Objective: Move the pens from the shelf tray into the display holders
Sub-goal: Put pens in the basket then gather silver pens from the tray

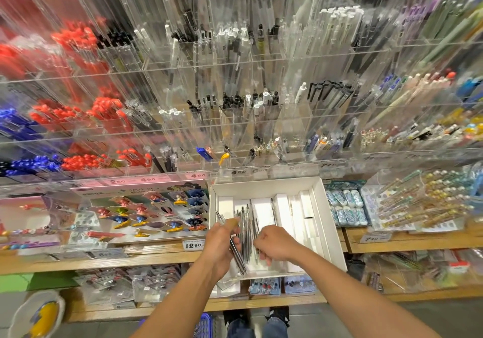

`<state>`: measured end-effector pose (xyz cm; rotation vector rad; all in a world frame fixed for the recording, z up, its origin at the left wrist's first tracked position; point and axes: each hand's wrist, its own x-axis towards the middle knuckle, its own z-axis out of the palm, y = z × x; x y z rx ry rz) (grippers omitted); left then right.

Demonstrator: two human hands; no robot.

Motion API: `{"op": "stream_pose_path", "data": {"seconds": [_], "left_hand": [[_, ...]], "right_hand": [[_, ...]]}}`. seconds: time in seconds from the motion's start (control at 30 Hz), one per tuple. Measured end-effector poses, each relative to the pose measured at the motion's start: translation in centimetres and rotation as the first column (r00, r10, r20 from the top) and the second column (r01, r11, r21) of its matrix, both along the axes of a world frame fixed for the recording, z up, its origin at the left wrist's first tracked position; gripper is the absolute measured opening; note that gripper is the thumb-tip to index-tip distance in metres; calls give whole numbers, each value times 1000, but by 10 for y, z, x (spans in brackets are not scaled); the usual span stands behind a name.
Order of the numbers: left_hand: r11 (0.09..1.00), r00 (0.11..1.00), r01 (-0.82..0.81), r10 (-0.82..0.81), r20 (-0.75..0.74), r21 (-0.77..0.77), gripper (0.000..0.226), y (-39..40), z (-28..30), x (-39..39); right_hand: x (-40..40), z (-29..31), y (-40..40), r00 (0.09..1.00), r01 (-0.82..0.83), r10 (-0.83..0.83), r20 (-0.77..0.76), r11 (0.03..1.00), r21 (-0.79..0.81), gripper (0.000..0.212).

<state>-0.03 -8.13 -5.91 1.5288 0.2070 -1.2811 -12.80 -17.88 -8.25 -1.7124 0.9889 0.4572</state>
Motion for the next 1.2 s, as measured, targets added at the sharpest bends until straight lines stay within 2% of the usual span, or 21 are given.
{"op": "stream_pose_path", "data": {"seconds": [0.1,0.2,0.3,0.37,0.43,0.5,0.6,0.73,0.83,0.93,1.03,1.1,1.2], "left_hand": [[1000,1000,11,-11,16,2,26,-3,3,-3],[999,999,45,-45,24,15,19,-4,4,-3],[998,998,47,-49,45,41,14,-4,4,1],[999,999,44,-44,21,29,14,-1,5,4],[999,999,31,-30,-23,18,14,1,6,6],[1000,997,9,-10,-73,-4,8,3,8,7],[999,992,-9,3,-129,-47,15,6,10,8],[998,985,-4,-6,-170,-56,11,9,12,9],[998,984,-10,0,-178,-56,11,12,12,13],[995,978,-4,-16,-209,-95,12,15,13,18],[995,980,-2,-18,-197,-101,12,15,14,17],[996,987,11,-26,-159,-91,19,13,15,14],[994,989,40,-53,-139,-98,35,13,20,11]], "right_hand": [[-5,22,12,983,-71,59,172,996,62,12],[-3,32,20,972,-122,112,207,992,36,11],[1,34,19,972,-140,144,186,990,-33,33],[5,26,12,986,-62,78,151,993,-104,54],[9,6,0,1000,29,-26,12,946,-323,53],[12,-14,-7,968,-34,-88,-234,880,-474,38],[17,-35,-5,883,-179,-58,-466,876,-448,50],[21,-46,-1,834,-286,17,-551,868,-406,27],[17,-50,5,870,-214,-16,-493,888,-407,13],[10,-42,6,938,-6,-135,-320,915,-403,29],[6,-12,8,984,114,-152,-92,939,-326,36],[4,15,18,994,108,-101,41,970,-220,29],[3,43,40,985,-2,11,175,999,-48,12]]}}
